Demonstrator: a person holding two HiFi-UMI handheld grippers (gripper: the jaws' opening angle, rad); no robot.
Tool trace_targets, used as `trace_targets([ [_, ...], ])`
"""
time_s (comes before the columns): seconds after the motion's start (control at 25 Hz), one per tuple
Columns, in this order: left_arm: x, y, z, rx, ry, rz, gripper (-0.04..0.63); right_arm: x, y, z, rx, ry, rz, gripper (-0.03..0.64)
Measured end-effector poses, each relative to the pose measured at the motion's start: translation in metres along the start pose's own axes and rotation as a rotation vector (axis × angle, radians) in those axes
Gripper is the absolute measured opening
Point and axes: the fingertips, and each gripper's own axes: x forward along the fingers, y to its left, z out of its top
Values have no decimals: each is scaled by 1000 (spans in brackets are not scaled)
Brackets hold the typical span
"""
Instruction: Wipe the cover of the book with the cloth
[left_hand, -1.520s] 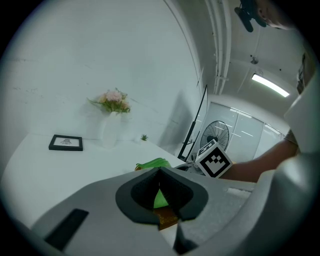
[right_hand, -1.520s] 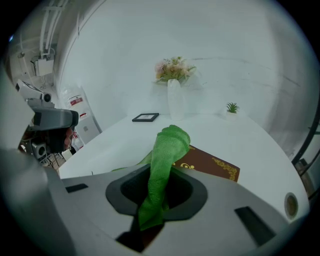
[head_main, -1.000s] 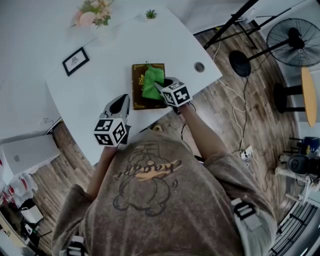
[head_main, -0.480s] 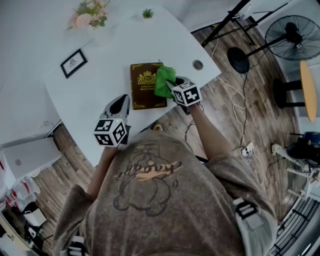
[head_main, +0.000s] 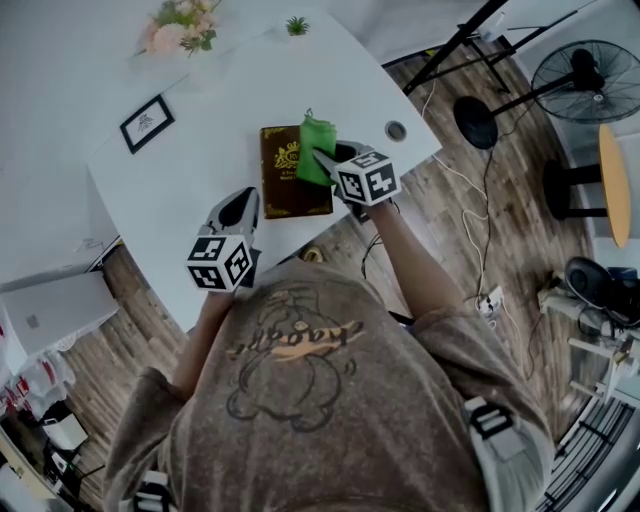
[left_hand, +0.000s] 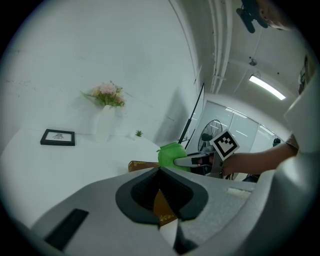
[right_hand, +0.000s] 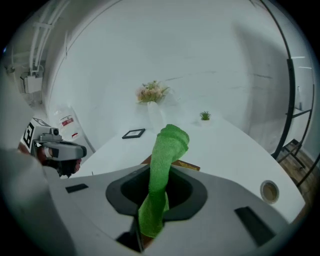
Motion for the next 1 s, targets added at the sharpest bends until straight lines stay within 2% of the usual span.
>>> trace_targets([
  [0.4,-8,11,1,-18,-14,38,3,59,55,16,-104,64,119,71],
  [0.8,-9,25,1,-40,-23,79,3,103,65,6,-220,166,119,71],
  [1.0,-7,31,0,-45,-19,91,3,117,54,4,-212,165,97,72],
])
